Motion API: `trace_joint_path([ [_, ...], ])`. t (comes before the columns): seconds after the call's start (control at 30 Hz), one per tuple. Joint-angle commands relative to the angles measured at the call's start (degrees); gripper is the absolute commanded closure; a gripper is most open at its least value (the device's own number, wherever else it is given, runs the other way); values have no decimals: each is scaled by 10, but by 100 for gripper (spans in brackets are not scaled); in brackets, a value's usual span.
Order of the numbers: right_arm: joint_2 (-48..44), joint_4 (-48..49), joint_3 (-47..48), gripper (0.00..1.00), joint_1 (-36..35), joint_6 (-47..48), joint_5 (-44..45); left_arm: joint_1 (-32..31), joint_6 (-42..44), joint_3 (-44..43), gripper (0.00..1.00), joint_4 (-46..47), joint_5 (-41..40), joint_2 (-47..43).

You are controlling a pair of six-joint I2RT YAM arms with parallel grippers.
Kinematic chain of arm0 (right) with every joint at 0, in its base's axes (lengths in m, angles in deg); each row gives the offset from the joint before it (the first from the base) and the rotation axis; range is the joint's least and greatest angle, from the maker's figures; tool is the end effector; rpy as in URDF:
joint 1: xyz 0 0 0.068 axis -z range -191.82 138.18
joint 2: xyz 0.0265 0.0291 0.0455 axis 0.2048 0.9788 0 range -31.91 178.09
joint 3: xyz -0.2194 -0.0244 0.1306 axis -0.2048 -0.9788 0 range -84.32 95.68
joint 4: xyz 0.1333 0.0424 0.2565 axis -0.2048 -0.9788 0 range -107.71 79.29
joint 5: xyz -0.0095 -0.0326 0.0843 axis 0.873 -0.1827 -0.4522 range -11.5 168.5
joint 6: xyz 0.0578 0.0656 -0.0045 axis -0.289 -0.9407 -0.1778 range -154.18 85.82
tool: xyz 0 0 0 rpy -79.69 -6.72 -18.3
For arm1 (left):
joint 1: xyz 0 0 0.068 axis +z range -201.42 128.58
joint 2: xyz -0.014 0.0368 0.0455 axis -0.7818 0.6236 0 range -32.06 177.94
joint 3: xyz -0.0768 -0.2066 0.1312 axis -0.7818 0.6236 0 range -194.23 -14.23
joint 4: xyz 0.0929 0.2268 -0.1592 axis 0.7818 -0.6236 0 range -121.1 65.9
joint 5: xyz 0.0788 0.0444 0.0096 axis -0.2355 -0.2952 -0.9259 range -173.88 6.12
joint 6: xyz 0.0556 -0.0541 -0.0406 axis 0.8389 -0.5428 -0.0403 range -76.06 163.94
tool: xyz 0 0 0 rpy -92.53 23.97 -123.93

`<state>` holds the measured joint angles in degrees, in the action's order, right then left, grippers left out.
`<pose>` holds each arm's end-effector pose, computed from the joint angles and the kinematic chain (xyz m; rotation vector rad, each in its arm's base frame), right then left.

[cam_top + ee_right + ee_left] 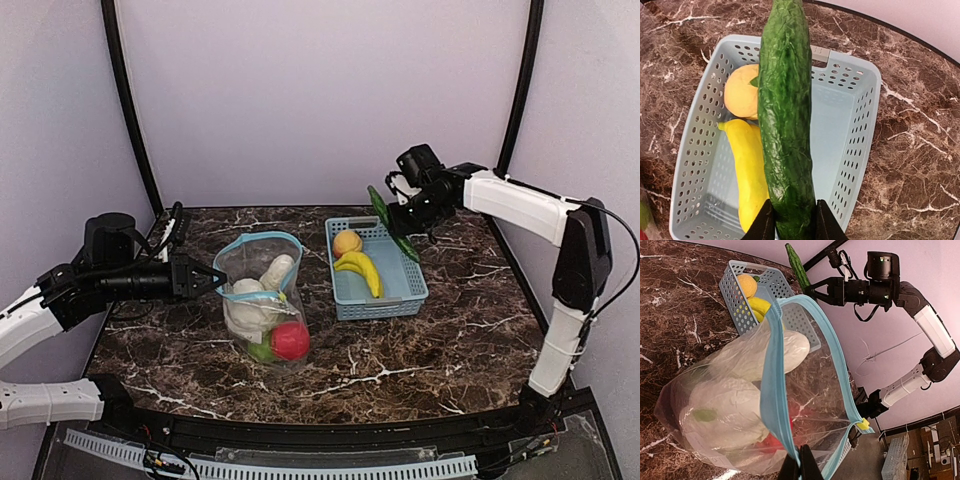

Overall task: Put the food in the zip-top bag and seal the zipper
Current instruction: Pick up the fake vegetable from the bin, then place the fake vegetable in the zipper food storage bag.

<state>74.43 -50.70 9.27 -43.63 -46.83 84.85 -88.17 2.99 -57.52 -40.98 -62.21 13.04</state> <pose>0.3996 0.2378 0.2275 -0.3692 2.4659 0.1899 0.1940 -0.1806 0.2930 0.2078 2.0761 -1.2381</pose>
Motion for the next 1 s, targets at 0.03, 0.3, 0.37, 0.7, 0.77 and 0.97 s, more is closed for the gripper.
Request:
trace_joint_path([
  [0.03, -70, -2, -20, 93, -7, -25, -38, 4, 1, 1, 99, 27, 15, -5],
  [0.3, -181, 53, -34, 94, -118, -90, -61, 4, 7, -6, 99, 42, 37, 13],
  [0.37, -197, 80, -40, 94, -148, -111, -61, 4, 6, -6, 99, 47, 42, 17],
  [0.7, -211, 251, -57, 94, -282, -167, -42, 4, 3, -7, 99, 60, 52, 21],
  [0.77, -200, 280, -56, 94, -302, -166, -35, 4, 1, -5, 99, 63, 53, 20],
  [0.97, -155, 332, -37, 94, -347, -154, -22, 4, -3, -6, 99, 64, 57, 19],
])
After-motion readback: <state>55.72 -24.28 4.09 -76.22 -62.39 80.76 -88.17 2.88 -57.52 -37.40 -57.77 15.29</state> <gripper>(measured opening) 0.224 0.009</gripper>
